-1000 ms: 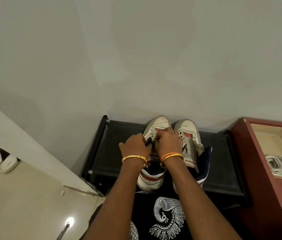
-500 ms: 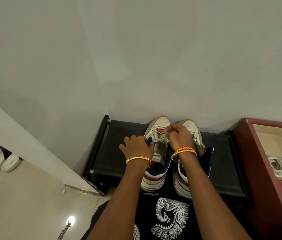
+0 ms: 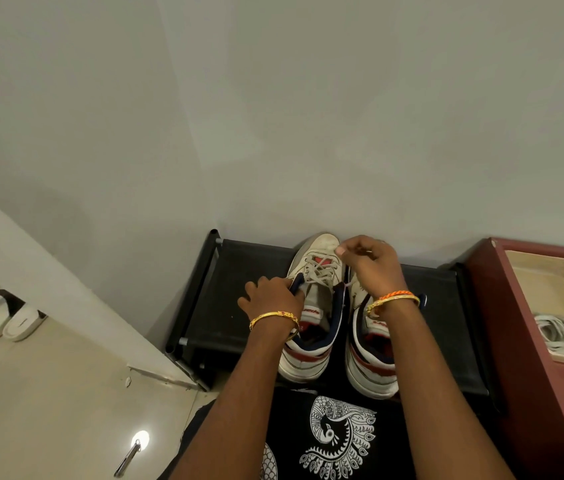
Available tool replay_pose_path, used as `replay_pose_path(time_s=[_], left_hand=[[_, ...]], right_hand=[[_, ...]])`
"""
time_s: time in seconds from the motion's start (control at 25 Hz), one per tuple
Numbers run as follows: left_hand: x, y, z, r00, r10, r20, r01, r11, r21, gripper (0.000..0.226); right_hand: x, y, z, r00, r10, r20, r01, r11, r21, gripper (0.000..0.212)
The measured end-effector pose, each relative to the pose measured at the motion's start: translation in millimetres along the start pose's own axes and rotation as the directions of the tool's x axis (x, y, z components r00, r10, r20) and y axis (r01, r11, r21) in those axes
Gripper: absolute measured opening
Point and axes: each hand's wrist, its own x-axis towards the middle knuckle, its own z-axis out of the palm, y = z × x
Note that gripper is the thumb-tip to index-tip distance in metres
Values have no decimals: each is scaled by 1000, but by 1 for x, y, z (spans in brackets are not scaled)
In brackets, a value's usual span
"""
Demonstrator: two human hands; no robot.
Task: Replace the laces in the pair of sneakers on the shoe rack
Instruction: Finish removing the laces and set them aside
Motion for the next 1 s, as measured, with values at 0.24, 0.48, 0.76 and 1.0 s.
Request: replay_pose_path(time_s=[0.24,0.48,0.76,1.0], left_hand=[[1,-1,4,999,-20,40,21,999,-33,39],[4,-5,9,984,-93,155,128,963,-237,46],[1,-4,-3,994,45,-100,-51,997,-57,41],[6,-1,-2,993,4,-120,-27,981,-194,26]], right_hand=[[-1,-1,6,979,198,52,-188,771,608,24],[7,11,21,929,328,-173,-161,776,610,19],[1,15,24,985,-22,173,149,624,-767,21],[-7,12,23,961,-42,273,246,582,-775,16]])
